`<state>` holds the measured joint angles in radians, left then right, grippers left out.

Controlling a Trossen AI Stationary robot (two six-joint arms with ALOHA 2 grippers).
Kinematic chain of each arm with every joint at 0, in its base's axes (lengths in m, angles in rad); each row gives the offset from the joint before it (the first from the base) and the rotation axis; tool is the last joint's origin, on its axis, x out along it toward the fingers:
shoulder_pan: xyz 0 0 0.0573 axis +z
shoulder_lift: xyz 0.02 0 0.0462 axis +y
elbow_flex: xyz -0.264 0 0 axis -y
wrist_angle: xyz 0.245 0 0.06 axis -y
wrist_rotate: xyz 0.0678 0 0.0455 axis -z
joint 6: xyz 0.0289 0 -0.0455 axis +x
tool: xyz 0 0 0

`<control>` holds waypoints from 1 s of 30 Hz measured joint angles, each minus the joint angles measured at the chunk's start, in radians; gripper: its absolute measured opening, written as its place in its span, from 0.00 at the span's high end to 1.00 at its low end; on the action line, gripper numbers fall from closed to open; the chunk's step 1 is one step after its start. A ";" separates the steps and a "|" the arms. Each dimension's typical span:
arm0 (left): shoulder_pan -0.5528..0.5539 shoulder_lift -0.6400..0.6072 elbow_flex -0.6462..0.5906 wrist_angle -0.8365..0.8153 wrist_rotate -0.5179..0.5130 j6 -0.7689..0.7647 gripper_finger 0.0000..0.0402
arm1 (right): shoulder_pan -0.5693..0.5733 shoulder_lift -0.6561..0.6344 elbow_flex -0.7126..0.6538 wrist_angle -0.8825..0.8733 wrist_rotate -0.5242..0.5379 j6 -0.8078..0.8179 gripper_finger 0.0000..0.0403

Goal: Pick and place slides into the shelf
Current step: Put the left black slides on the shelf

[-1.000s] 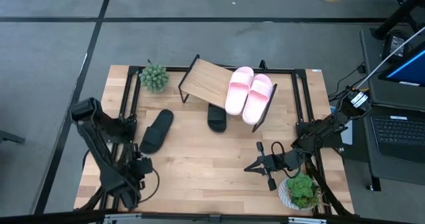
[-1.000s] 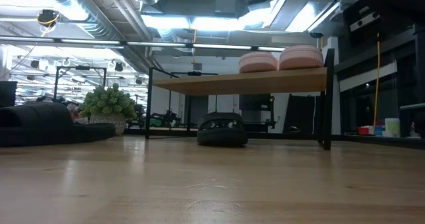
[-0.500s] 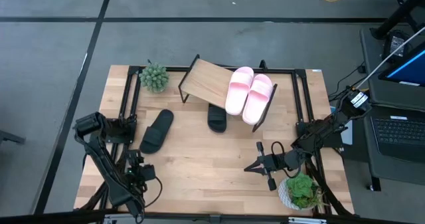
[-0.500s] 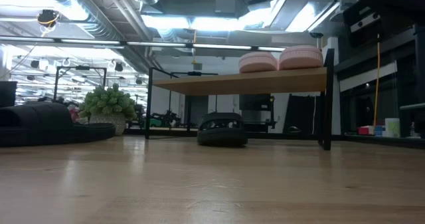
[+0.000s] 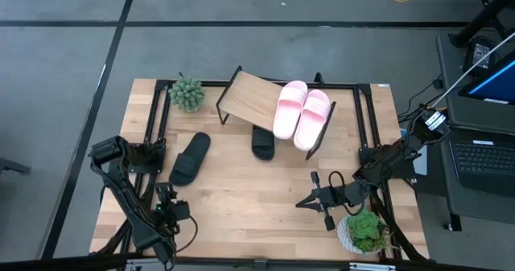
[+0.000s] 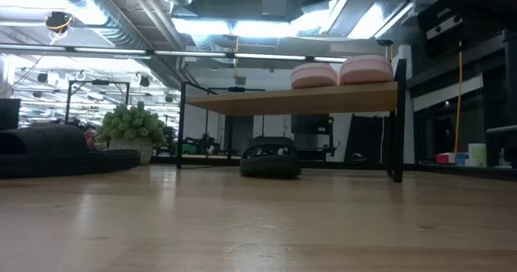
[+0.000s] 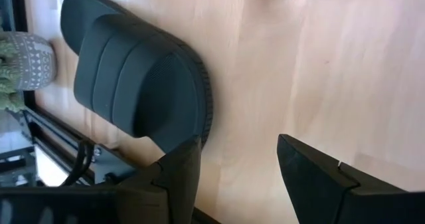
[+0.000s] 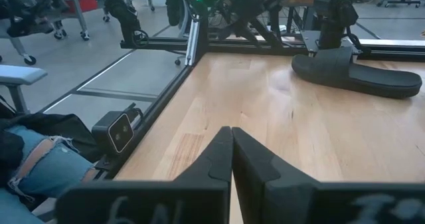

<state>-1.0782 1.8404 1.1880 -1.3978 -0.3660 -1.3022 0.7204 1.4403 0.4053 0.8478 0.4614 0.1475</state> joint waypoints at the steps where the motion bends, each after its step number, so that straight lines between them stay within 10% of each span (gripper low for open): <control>1: 0.000 0.000 -0.009 -0.001 0.000 0.000 0.53 | 0.000 0.000 0.000 0.000 0.000 -0.001 0.97; 30: 0.006 -0.001 -0.296 0.144 -0.034 0.004 0.53 | 0.000 0.000 0.000 0.000 0.000 0.001 0.97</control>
<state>-1.0721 1.8393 0.8924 -1.2539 -0.3996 -1.2984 0.7204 1.4403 0.4053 0.8478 0.4614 0.1489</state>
